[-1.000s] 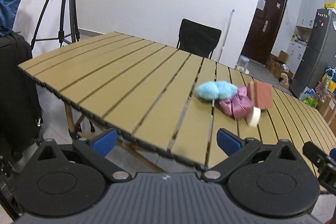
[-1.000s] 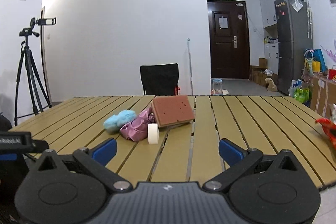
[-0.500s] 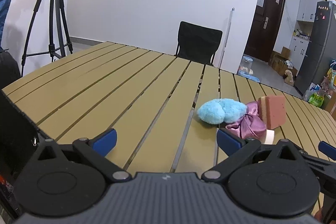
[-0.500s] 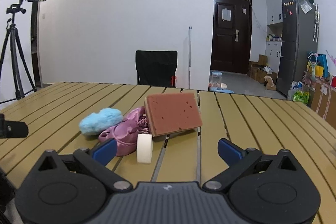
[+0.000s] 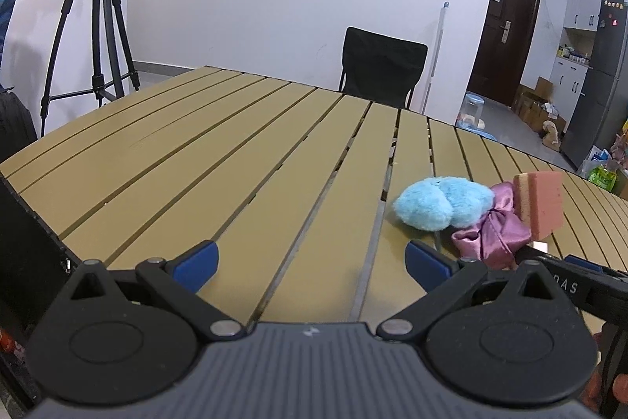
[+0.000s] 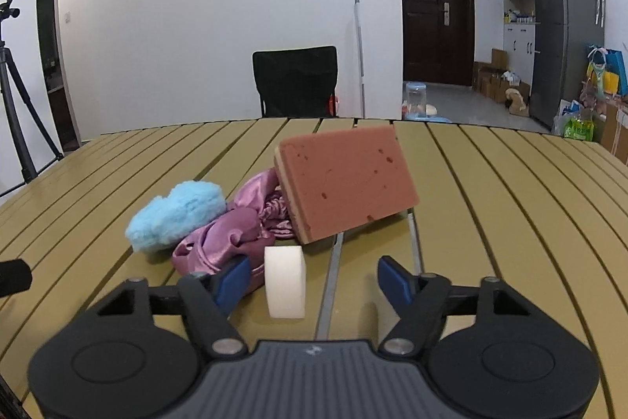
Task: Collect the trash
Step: 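Grasp the white tape roll with the right tool while the left tool grasps the blue fluffy ball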
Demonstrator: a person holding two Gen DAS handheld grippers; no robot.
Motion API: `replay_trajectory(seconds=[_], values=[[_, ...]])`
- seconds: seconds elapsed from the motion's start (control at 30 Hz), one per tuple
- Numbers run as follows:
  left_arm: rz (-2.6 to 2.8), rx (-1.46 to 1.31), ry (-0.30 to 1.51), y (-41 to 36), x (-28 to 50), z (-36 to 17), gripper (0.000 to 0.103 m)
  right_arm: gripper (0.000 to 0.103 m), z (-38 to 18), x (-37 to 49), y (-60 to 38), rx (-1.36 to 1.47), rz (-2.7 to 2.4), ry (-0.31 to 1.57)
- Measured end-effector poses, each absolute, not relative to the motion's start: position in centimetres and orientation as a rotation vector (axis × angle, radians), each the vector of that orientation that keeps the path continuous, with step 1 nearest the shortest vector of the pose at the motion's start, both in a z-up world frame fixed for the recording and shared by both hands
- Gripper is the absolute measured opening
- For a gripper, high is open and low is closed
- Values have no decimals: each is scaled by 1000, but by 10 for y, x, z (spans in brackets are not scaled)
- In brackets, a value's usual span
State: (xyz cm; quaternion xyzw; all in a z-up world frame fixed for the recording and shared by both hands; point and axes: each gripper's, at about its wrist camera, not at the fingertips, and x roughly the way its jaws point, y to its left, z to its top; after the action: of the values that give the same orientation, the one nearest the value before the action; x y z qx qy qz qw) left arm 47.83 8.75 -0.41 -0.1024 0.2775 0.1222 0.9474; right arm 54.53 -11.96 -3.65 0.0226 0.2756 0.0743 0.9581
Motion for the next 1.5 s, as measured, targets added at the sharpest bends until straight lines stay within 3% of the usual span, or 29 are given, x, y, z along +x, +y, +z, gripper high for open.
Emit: replay_trajectory(seconds=[0.07, 0.17, 0.33, 0.37, 1.1, 1.5], values=[[252, -210, 570, 89, 479, -5, 103, 65, -38, 548, -121, 65, 169, 559], [258, -207, 579, 88, 479, -8, 103, 53, -40, 551, -125, 112, 204, 571], [248, -208, 579, 82, 479, -9, 103, 20, -45, 554, -130, 164, 254, 591], [245, -205, 580, 79, 479, -9, 103, 19, -46, 553, -132, 174, 263, 591], [177, -272, 518, 45, 531, 4, 103, 18, -26, 537, -202, 188, 107, 471], [111, -240, 579, 23, 596, -9, 103, 18, -41, 537, -245, 95, -13, 500]])
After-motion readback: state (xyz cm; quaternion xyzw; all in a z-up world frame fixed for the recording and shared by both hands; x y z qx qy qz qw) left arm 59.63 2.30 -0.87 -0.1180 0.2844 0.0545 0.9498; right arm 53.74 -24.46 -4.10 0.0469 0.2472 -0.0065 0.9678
